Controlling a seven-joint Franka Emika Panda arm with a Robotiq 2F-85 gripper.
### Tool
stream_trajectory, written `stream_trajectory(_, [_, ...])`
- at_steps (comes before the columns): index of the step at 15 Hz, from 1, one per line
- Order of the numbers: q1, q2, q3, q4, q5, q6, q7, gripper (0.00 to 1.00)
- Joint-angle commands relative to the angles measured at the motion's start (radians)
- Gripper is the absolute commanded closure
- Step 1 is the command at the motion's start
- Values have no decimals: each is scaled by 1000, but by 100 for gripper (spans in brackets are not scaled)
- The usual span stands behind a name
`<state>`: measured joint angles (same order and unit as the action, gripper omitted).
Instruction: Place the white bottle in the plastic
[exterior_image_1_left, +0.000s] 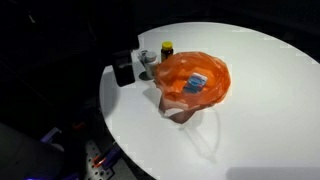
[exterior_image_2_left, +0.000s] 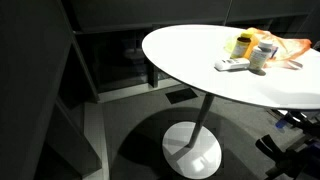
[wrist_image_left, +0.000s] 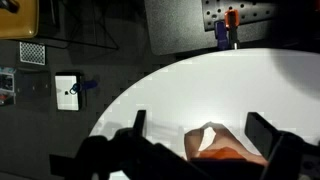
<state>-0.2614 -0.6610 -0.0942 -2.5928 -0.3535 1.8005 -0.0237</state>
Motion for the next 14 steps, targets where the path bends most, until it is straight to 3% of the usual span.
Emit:
stream_trajectory(1, [22,-1,-18,2,-10,-6,10,0])
stream_trajectory(5, [33,36,-6,30,-3,-2,25,0])
stream_trajectory(14, [163,238,62,198,48,57,57,0])
